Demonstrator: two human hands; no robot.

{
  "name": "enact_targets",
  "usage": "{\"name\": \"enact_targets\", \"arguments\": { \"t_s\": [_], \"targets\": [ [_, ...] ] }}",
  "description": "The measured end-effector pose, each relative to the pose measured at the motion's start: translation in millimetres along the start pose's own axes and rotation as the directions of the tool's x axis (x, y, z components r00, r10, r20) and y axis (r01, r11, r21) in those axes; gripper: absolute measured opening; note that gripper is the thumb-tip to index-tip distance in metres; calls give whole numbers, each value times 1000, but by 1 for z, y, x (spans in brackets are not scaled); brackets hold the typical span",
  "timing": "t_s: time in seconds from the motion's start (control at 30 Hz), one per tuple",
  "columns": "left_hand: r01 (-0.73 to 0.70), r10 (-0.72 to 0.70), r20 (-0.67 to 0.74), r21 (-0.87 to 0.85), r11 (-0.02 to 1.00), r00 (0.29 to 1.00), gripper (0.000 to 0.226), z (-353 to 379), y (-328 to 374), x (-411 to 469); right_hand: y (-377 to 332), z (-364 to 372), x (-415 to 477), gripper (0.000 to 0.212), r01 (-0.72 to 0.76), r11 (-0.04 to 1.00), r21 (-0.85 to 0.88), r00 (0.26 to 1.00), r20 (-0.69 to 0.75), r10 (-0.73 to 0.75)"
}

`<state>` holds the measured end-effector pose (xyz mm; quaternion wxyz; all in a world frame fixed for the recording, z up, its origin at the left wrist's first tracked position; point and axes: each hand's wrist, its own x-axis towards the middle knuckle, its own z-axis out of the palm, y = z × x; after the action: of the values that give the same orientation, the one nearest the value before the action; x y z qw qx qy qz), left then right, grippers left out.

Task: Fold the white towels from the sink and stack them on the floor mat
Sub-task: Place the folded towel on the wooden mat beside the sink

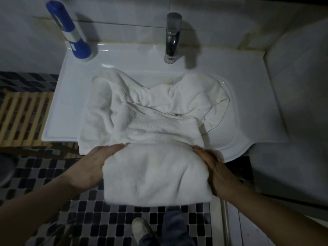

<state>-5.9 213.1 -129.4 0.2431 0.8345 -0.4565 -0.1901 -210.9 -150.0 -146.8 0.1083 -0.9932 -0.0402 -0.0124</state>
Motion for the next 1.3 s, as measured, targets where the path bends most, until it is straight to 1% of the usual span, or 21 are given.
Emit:
{"name": "enact_targets", "arguments": {
  "t_s": [0.03, 0.1, 0.17, 0.2, 0.23, 0.27, 0.3, 0.37, 0.47, 0.53, 0.7, 0.73, 0.8, 0.87, 0.97, 1.03, 1.1, 1.13, 1.2, 1.23, 1.3],
  "targets": [
    [114, -112, 24, -279, 954, 993, 51, -4, 10, 8, -11, -8, 8, 59, -166, 972, 169, 985, 77, 155],
    [171, -273, -46, -679, 714, 961, 25, -3, 23, 18, -33, -15, 24, 34, -396, 839, 373, 913, 258, 316],
    [225, -476, -40, -845, 486, 879, 18, -1, 31, 22, -42, -24, 39, 30, -514, 748, 420, 844, 406, 352],
    [217, -510, -46, -869, 444, 859, 13, 0, 32, 23, -39, -22, 42, 27, -589, 672, 449, 799, 450, 399],
    [217, -548, -54, -883, 416, 835, 19, -3, 37, 25, -36, -23, 45, 19, -675, 491, 551, 737, 473, 483],
    [261, -584, -57, -856, 446, 810, 23, -3, 40, 28, -38, -33, 53, 15, -704, 293, 646, 669, 466, 580],
    [355, -635, -53, -792, 497, 771, 17, -9, 47, 35, -35, -39, 60, 24, -666, 281, 691, 679, 406, 612],
    [535, -728, -72, -629, 564, 682, 42, -18, 51, 49, -33, -56, 76, 37, -621, 170, 765, 679, 417, 605],
    [675, -848, -77, -569, 469, 524, 52, -23, 52, 64, -24, -63, 86, 67, -650, 35, 759, 642, 525, 558],
    [693, -861, -91, -554, 462, 501, 53, -25, 52, 67, -18, -63, 92, 80, -689, 8, 725, 607, 570, 554],
    [698, -838, -129, -495, 517, 530, 65, -35, 55, 71, -15, -66, 94, 73, -637, 130, 760, 640, 427, 639],
    [706, -828, -139, -457, 541, 544, 61, -36, 56, 74, -12, -65, 93, 79, -617, 239, 750, 679, 354, 643],
    [706, -806, -143, -412, 576, 574, 56, -37, 58, 77, -9, -63, 88, 85, -561, 547, 622, 805, 255, 536],
    [717, -816, -119, -416, 559, 566, 51, -34, 52, 75, -10, -60, 85, 70, -450, 745, 493, 893, 254, 371],
    [750, -844, -115, -407, 522, 524, 50, -31, 45, 70, -9, -46, 83, 51, -358, 791, 496, 928, 277, 247],
    [764, -852, -128, -391, 514, 508, 48, -28, 44, 72, -8, -40, 85, 48, -400, 782, 478, 908, 325, 265],
    [740, -827, -190, -375, 559, 529, 37, -29, 48, 79, -8, -44, 89, 48, -444, 806, 391, 878, 369, 305],
    [707, -774, -278, -315, 633, 569, 35, -30, 50, 81, -7, -49, 93, 48, -452, 838, 307, 861, 397, 319],
    [561, -517, -440, -34, 827, 735, 50, -36, 52, 90, -8, -65, 105, 47, -434, 894, 109, 826, 445, 347],
    [441, -339, -458, 133, 888, 822, 52, -40, 54, 97, -10, -73, 115, 46, -398, 916, 39, 830, 441, 342],
    [211, -92, -336, 338, 917, 938, 54, -43, 62, 114, -18, -83, 137, 44, -314, 949, -10, 880, 371, 295]
  ]
}}
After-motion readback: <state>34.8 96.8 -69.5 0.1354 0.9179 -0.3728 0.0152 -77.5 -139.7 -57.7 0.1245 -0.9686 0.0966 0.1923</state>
